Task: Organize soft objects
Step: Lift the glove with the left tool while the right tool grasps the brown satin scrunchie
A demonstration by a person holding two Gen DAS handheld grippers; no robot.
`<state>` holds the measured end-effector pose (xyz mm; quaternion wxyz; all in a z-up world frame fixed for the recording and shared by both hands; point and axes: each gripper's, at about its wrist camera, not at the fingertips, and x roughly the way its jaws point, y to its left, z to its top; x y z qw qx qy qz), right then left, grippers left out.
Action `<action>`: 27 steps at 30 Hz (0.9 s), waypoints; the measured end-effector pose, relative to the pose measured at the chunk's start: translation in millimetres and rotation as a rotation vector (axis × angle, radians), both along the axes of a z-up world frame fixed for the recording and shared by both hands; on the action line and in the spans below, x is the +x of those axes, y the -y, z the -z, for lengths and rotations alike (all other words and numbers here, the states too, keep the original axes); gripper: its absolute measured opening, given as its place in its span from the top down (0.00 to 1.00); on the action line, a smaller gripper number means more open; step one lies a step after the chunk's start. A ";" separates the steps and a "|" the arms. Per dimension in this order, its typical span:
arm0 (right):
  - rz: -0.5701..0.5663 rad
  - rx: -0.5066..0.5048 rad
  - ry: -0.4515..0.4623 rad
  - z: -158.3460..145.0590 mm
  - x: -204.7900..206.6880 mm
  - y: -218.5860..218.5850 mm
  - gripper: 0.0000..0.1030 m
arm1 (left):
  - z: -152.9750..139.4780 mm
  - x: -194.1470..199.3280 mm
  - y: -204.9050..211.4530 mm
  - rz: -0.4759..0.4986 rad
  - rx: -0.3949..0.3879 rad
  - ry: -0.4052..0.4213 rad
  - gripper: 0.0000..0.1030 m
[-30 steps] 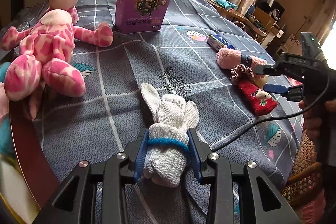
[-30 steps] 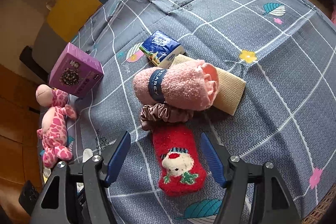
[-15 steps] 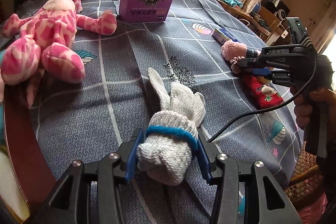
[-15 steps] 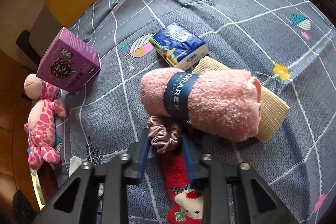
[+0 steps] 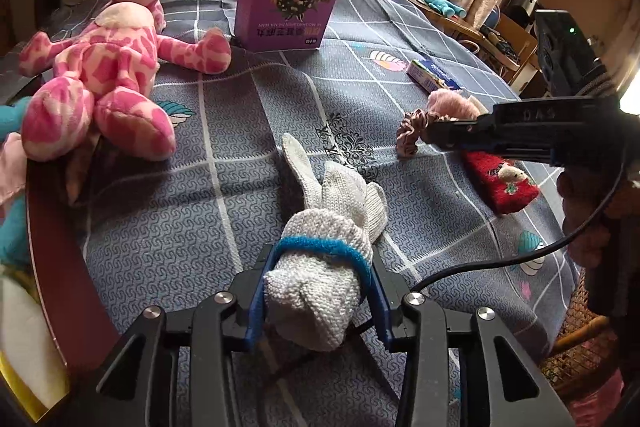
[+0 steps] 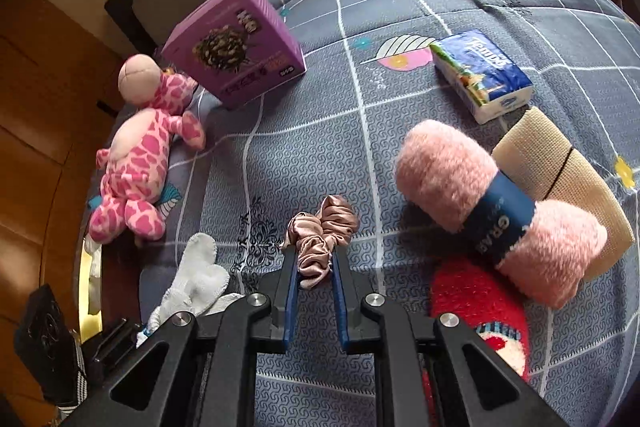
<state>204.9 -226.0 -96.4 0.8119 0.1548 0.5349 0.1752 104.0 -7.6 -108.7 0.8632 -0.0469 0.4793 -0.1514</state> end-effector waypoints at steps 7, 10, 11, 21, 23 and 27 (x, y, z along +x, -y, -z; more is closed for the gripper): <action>-0.031 -0.085 -0.014 5.4 -0.2 -9.6 0.69 | -15.1 -11.1 -5.6 -0.010 -0.010 0.027 0.58; 0.000 -0.040 -0.038 6.9 1.4 -3.9 0.53 | -18.1 -15.3 -7.3 -0.012 -0.021 0.030 0.58; 0.012 -0.030 -0.035 6.1 0.7 -1.5 0.50 | -19.2 -16.4 -7.5 -0.013 -0.021 0.033 0.58; 0.063 -0.083 0.072 -6.7 2.0 -6.4 0.39 | -30.3 -25.8 -12.4 -0.022 -0.039 0.056 0.58; 0.061 -0.115 0.101 -6.7 4.7 -12.4 0.39 | -32.8 -27.3 -14.1 -0.024 -0.044 0.060 0.58; 0.064 -0.174 0.105 2.6 13.7 -21.5 0.38 | -37.6 -30.2 -19.6 -0.036 -0.055 0.066 0.58</action>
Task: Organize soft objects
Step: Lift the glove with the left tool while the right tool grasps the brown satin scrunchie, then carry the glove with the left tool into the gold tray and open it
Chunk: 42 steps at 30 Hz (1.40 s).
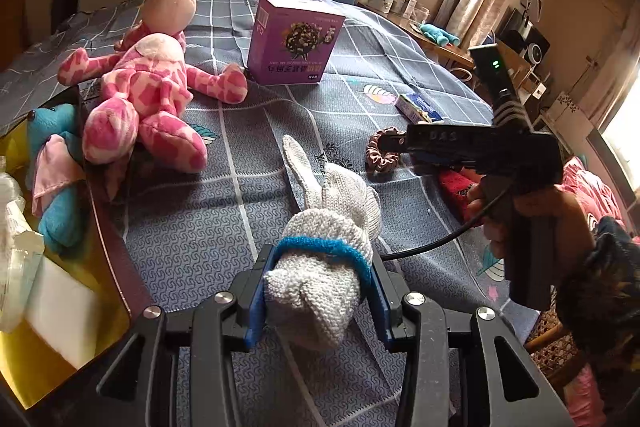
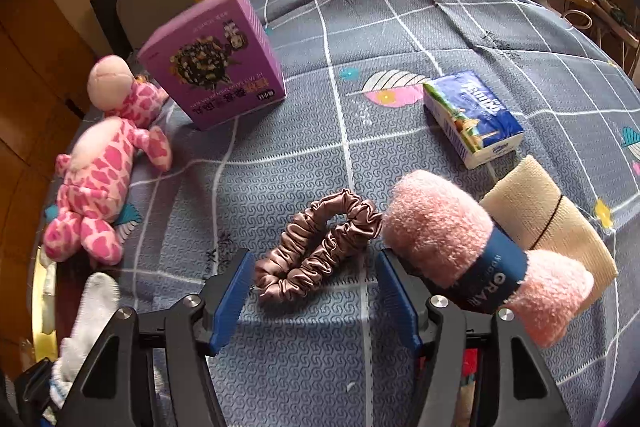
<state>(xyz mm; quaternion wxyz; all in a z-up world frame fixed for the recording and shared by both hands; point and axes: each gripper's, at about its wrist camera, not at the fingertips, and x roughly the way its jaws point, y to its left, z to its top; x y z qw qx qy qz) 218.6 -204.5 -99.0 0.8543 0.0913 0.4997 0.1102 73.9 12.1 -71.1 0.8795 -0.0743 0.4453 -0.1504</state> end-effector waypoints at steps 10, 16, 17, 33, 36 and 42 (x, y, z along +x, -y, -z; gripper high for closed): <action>0.037 0.010 -0.034 15.5 15.2 -1.5 0.38 | -3.0 -2.7 -2.2 -0.005 -0.010 0.001 0.58; -0.059 -0.098 0.024 16.6 12.0 -25.3 0.83 | -9.6 -4.3 -3.6 -0.023 0.013 0.023 0.58; -0.074 -0.120 0.028 16.8 10.3 -29.7 0.84 | -11.2 -4.9 -4.1 -0.026 0.016 0.028 0.58; -0.150 -0.138 0.017 23.1 3.5 -38.5 0.80 | -36.4 -17.4 -17.7 -0.119 0.104 0.088 0.58; -0.161 -0.156 0.029 22.6 -0.4 -40.3 0.80 | -43.1 -21.4 -21.3 -0.131 0.108 0.105 0.58; -0.175 -0.185 0.052 24.3 -7.9 -49.2 0.80 | -51.5 -27.2 -31.5 -0.160 0.111 0.122 0.58</action>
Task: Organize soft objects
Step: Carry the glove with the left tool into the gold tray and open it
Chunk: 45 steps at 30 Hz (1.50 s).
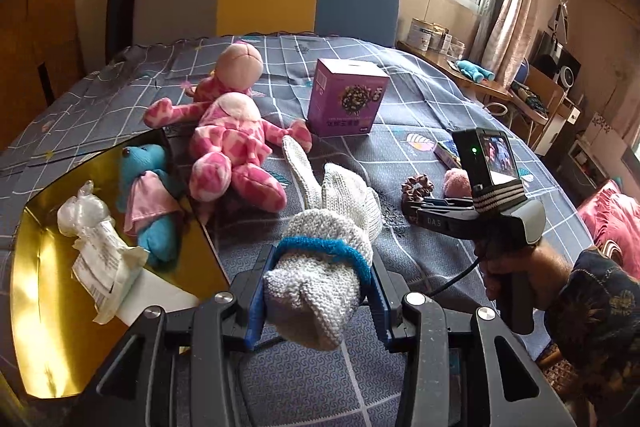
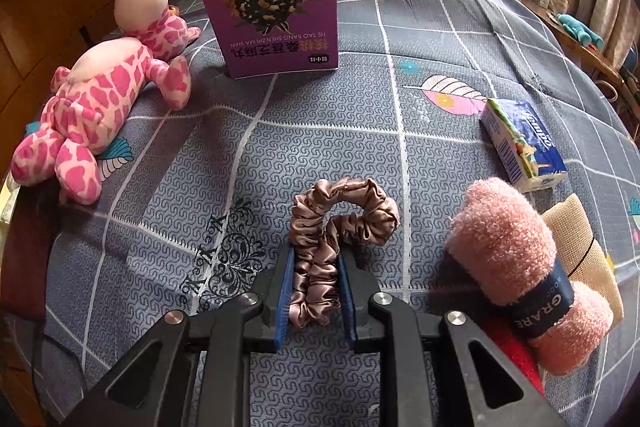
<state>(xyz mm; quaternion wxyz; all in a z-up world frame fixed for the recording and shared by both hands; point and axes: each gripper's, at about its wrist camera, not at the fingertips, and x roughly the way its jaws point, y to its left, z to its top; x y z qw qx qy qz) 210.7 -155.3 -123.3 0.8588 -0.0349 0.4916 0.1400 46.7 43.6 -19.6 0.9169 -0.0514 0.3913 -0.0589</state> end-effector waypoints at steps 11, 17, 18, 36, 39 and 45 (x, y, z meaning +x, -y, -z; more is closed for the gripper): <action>-0.027 -0.049 0.042 -0.5 -9.6 -6.7 0.81 | -2.5 -8.0 -28.1 -0.073 -0.008 0.005 0.58; -0.035 -0.061 0.050 -2.6 -11.3 -8.1 0.81 | -4.3 -12.0 -70.1 -0.165 -0.051 0.002 0.58; -0.036 -0.062 0.050 -2.7 -11.0 -7.8 0.81 | -5.4 -13.4 -80.8 -0.189 -0.066 0.001 0.58; -0.040 -0.074 0.047 -4.1 -11.2 -8.6 0.81 | 35.6 -9.5 -267.7 -0.623 -0.153 -0.122 0.58; -0.041 -0.074 0.047 -4.2 -11.5 -8.7 0.81 | 45.5 4.3 -276.1 -0.625 -0.158 -0.150 0.57; -0.044 -0.076 0.048 -4.2 -11.6 -8.3 0.81 | 60.2 27.1 -280.1 -0.621 -0.089 -0.193 0.51</action>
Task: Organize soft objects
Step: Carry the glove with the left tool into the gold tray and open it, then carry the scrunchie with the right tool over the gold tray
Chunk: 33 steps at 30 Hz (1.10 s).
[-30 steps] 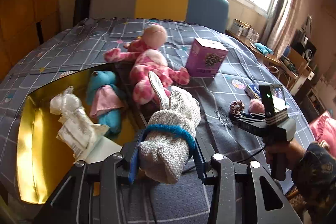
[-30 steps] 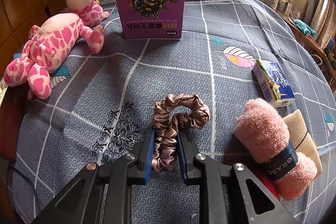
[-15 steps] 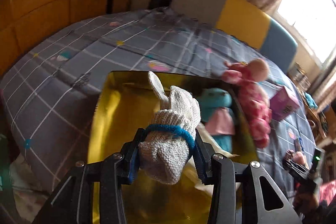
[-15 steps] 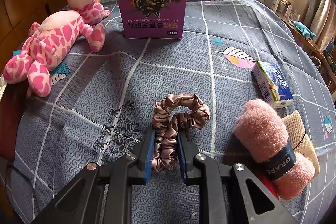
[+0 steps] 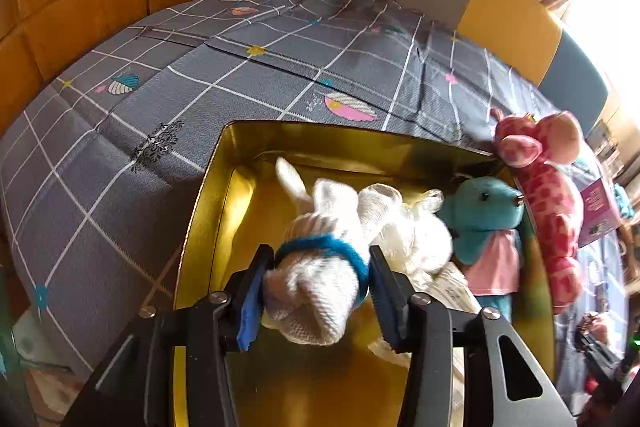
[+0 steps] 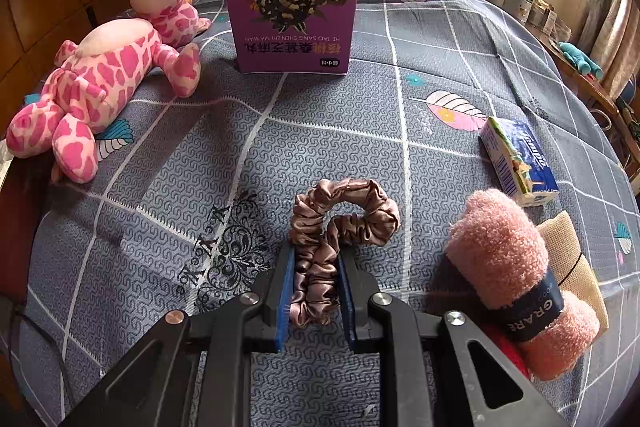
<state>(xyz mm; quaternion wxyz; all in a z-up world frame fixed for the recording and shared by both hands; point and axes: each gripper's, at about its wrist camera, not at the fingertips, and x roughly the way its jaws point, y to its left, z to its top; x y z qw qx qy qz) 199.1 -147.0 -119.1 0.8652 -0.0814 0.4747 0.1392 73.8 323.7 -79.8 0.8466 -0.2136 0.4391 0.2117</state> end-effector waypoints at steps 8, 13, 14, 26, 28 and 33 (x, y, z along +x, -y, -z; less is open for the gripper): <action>-0.001 0.001 -0.001 -0.2 0.4 0.7 0.81 | -3.7 -7.8 9.2 -0.007 0.080 0.004 0.36; -0.001 0.001 -0.001 -0.4 0.4 0.4 0.81 | -23.3 -33.2 37.7 0.025 0.160 0.060 0.36; -0.001 0.000 0.000 -0.4 0.6 0.6 0.81 | -26.8 -38.4 43.6 0.030 0.169 0.073 0.36; 0.005 -0.020 0.004 -1.4 -2.1 -1.5 0.83 | -53.3 -74.9 108.0 0.139 0.188 0.158 0.36; 0.002 -0.030 0.000 -2.9 -2.5 -2.6 0.84 | -55.0 -77.2 114.8 0.152 0.197 0.162 0.36; 0.018 -0.022 -0.012 -8.6 -5.5 -3.6 0.85 | -57.1 -81.9 120.3 0.163 0.198 0.168 0.36</action>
